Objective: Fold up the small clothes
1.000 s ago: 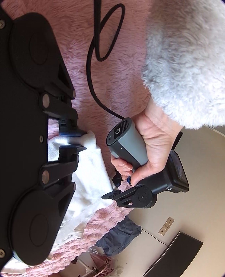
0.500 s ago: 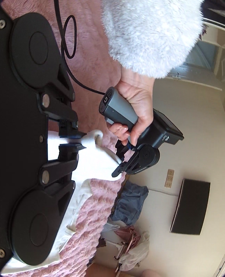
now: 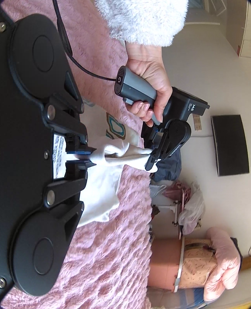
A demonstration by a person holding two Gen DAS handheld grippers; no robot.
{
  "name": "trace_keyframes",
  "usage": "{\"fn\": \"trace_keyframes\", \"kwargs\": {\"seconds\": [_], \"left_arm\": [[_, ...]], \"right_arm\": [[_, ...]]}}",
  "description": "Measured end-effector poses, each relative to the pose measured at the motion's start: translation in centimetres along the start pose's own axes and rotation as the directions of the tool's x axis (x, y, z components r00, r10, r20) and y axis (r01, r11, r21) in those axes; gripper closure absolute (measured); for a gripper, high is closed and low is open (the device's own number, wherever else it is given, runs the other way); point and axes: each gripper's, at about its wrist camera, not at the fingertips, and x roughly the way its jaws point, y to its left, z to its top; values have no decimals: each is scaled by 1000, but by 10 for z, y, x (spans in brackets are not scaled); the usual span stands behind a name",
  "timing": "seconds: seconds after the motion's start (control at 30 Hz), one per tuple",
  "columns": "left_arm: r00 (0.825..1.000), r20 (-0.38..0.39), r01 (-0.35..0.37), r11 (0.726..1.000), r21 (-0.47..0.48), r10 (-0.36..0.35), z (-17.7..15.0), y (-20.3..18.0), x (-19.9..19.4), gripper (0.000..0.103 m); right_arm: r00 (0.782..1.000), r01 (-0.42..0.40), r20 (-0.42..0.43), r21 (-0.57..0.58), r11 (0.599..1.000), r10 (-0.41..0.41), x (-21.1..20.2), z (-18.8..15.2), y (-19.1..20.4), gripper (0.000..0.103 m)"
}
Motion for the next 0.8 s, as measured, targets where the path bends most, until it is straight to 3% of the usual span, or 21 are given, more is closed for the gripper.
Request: {"fn": "trace_keyframes", "kwargs": {"seconds": [0.13, 0.23, 0.37, 0.67, 0.8], "left_arm": [[998, -43, -53, 998, 29, 55, -17, -17, 41, 95], [996, -59, -66, 998, 19, 67, -27, -21, 61, 95], [990, -78, -108, 992, 70, 113, -32, -29, 80, 95], [987, -84, -130, 989, 65, 136, -36, -30, 107, 94], [980, -114, -155, 983, 94, 165, -42, -28, 123, 83]], "right_arm": [[998, 29, -50, 127, 991, -23, 5, -18, -41, 98], [996, 60, -72, 155, 986, -49, 9, -32, -54, 98], [994, 76, -93, 236, 969, -55, 10, -44, -82, 98], [990, 107, -121, 356, 928, -68, 16, -62, -109, 98], [987, 125, -142, 373, 919, -76, 18, -67, -111, 98]]}}
